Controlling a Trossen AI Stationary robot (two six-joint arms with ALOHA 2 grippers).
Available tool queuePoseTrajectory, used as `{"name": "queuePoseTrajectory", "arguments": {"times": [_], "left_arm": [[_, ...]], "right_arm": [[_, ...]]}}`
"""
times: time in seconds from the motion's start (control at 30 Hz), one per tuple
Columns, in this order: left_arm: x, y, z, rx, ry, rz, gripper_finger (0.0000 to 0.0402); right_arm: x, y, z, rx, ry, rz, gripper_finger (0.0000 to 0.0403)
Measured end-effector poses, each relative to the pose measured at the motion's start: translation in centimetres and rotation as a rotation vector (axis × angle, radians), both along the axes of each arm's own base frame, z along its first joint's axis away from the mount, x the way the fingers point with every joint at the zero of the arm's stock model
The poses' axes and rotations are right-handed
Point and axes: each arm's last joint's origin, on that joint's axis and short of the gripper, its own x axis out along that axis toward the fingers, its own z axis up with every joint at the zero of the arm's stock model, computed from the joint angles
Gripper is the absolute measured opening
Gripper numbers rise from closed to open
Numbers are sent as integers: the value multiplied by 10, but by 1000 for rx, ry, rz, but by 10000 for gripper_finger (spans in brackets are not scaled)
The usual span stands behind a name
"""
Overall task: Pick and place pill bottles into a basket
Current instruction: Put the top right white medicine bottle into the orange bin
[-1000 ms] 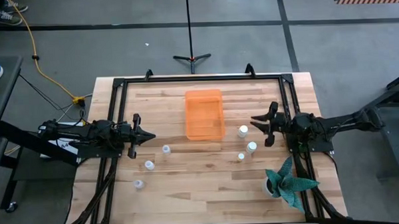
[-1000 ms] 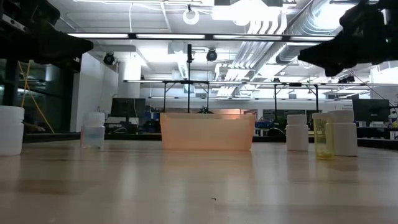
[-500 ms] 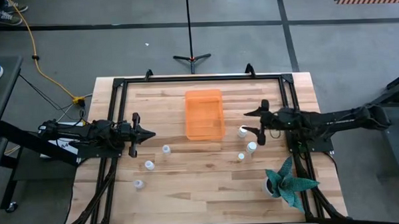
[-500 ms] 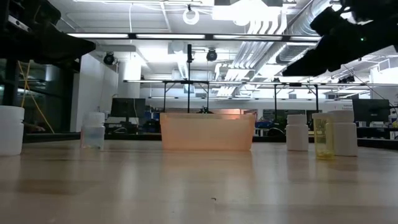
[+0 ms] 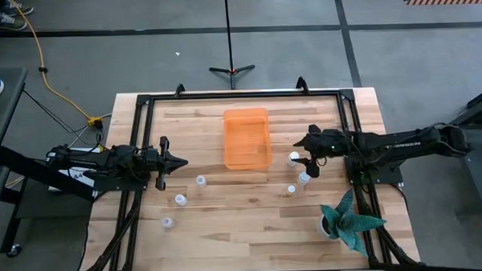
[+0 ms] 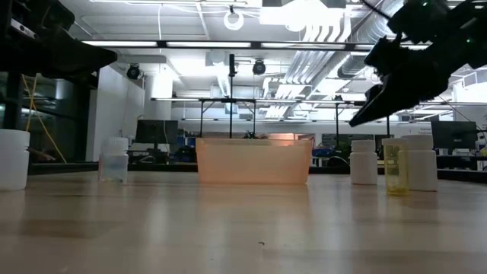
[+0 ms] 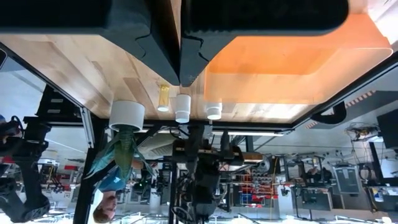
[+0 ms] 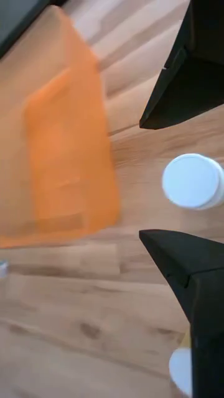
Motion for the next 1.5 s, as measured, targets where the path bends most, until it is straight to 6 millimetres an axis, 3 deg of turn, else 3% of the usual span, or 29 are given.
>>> {"name": "queuePoseTrajectory", "arguments": {"times": [0.7,1.1,1.5], "left_arm": [[0,2,1,-4,-11,84,46],[0,3,1,-5,-11,94,46],[0,3,1,-5,-11,94,46]], "right_arm": [[11,-9,-28,20,170,15,260],[12,-10,-27,-2,158,28,148],[33,-13,9,-243,-240,102,169]]}}
